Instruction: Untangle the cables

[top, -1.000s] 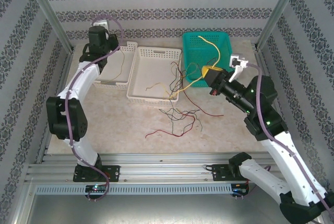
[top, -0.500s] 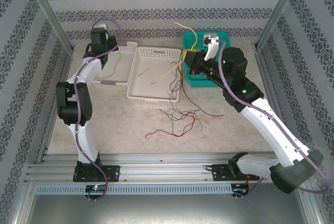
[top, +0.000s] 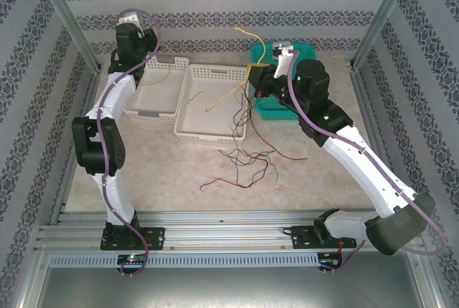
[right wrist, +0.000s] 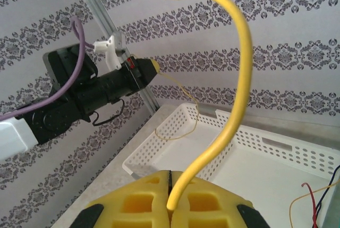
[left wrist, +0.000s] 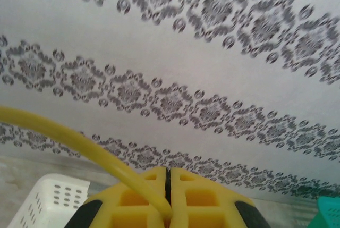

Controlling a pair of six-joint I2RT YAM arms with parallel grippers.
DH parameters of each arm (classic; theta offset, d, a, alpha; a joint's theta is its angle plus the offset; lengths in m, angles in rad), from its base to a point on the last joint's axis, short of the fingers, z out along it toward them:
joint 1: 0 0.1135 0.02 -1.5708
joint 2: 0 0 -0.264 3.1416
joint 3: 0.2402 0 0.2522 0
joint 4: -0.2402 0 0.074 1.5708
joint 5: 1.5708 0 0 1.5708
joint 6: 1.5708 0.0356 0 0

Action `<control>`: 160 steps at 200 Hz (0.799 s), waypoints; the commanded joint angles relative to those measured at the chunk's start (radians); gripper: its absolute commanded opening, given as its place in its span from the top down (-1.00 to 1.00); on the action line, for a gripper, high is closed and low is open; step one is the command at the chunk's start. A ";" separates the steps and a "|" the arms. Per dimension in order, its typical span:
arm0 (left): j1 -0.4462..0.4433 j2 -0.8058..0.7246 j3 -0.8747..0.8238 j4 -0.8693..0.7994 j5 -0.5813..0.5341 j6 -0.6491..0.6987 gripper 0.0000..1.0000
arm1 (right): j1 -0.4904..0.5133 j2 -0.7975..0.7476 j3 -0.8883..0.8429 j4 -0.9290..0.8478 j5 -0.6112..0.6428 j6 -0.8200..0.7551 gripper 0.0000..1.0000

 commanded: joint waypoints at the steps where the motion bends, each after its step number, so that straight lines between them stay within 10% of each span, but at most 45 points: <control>1: 0.015 0.055 -0.089 0.040 0.014 -0.057 1.00 | 0.015 0.015 0.052 0.038 0.008 -0.009 1.00; 44: 0.015 0.053 -0.260 0.151 0.054 -0.153 0.99 | 0.038 0.095 0.117 0.035 0.018 -0.033 1.00; 108: 0.015 -0.066 -0.352 0.220 0.113 -0.208 -0.37 | 0.047 0.325 0.334 -0.002 0.018 -0.041 1.00; 160: 0.017 -0.243 -0.386 0.206 0.080 -0.219 -0.90 | 0.051 0.448 0.459 -0.017 0.039 -0.040 1.00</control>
